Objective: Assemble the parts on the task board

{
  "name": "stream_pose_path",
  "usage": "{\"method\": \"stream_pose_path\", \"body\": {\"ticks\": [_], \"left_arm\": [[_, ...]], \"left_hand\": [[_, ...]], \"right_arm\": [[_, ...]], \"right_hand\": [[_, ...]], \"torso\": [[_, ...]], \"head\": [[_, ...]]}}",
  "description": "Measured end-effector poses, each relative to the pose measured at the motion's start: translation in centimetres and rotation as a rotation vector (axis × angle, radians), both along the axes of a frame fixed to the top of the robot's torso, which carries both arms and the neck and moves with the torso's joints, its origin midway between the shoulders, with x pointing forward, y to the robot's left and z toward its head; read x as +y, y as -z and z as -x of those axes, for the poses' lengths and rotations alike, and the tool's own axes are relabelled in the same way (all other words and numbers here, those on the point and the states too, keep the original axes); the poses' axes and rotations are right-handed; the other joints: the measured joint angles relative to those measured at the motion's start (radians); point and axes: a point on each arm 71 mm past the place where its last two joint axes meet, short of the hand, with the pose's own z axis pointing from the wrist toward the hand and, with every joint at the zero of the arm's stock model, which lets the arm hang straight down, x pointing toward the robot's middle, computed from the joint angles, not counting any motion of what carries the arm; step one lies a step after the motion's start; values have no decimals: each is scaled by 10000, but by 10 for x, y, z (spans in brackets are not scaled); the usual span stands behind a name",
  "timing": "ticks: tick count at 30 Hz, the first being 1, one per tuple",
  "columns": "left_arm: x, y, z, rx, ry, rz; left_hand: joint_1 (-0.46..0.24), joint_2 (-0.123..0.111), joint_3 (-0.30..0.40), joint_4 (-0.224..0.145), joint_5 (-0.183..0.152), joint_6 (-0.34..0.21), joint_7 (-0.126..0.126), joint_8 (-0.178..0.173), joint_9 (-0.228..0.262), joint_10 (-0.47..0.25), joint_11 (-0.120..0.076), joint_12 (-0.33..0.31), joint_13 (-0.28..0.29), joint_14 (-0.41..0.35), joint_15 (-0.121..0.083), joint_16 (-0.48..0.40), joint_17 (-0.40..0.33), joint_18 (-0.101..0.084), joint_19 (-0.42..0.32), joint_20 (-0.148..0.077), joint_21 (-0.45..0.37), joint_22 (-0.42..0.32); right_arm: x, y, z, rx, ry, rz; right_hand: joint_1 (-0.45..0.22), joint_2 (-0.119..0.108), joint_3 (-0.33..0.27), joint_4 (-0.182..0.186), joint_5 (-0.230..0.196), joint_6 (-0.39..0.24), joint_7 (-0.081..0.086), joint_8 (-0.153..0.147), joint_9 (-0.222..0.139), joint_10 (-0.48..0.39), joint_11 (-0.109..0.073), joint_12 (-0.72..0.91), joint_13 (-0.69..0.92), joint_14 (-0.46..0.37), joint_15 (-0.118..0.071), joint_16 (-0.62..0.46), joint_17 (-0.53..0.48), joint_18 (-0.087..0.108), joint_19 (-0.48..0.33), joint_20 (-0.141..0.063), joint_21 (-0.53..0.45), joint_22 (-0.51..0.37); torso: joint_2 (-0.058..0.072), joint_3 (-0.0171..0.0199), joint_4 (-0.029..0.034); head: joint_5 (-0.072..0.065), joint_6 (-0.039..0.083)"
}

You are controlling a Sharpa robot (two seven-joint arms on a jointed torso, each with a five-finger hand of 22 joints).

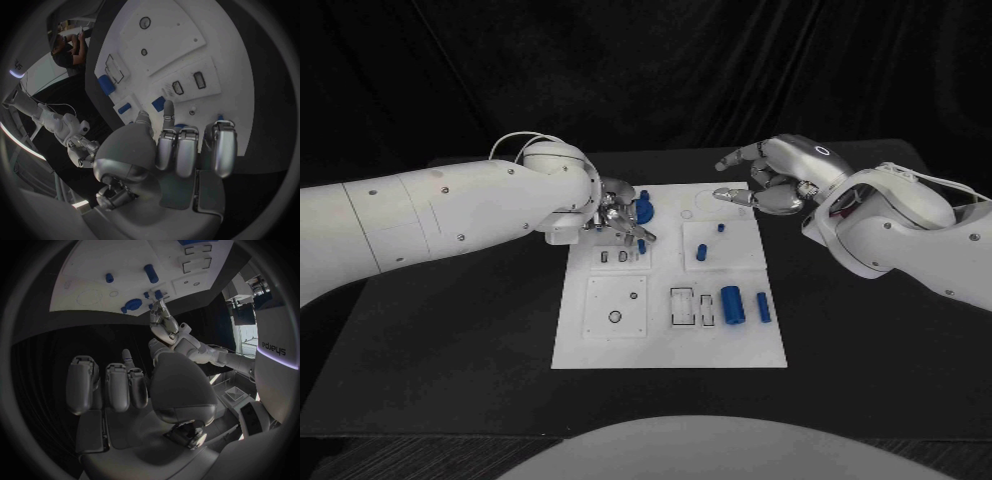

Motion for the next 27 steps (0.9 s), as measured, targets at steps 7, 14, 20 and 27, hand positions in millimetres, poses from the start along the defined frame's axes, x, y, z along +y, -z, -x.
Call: {"method": "stream_pose_path", "body": {"ticks": [7, 14, 20, 27], "left_arm": [[-1, 3, 0, 75, 19, -17], [-3, 7, -1, 142, 18, -50], [-4, 8, -1, 191, 56, -69], [-6, 9, -2, 235, 111, -82]], "left_hand": [[0, 0, 43, -9, 47, 74, -1, -293, -62, 0, 0, 0, 0, 0, 0, 0, 0, 0, -88, -14, -52, 0], [0, 0, 151, -95, 146, 181, 34, -529, -88, 0, 0, 0, 0, 0, 1, 0, -1, 0, -199, -4, -92, -1], [223, -36, 332, -276, 373, 288, 33, -855, -96, 0, 0, 0, 0, 0, 1, 0, -1, 1, -227, 24, -173, -1], [590, -19, 684, -571, 484, 416, -9, -1179, -71, -4, -3, 0, 0, 0, 1, 0, -1, 0, -247, 4, -231, 1]], "right_arm": [[1, 1, 0, 3, -18, 4], [1, 1, -1, 9, -10, 13], [1, 2, -2, 20, -9, 21], [1, 4, -2, 53, 19, 34]], "right_hand": [[35, -35, 0, 1, 0, 36, 36, 0, -1, 0, 0, 0, 0, 0, 0, 0, -1, 1, 0, 0, -39, -1], [74, 4, 1, 1, -40, 36, 36, 0, 8, 0, 0, 0, -1, 0, 0, 0, -1, 0, 0, 0, -38, -2], [74, 4, 1, 2, -78, 107, 37, 0, 16, 0, 0, 0, -1, 0, 0, 0, -1, 1, 0, 0, -39, -2], [74, 4, 1, 2, -79, 143, 73, 40, 17, 0, 0, 0, -1, 0, 0, 0, -2, 0, 0, 0, -38, -4]], "torso": [[-4, 1, 0], [-5, 1, 1], [-4, 2, -4], [-6, 6, 0]], "head": [[-57, 0], [-40, 0], [-34, 0], [-104, 0]]}}
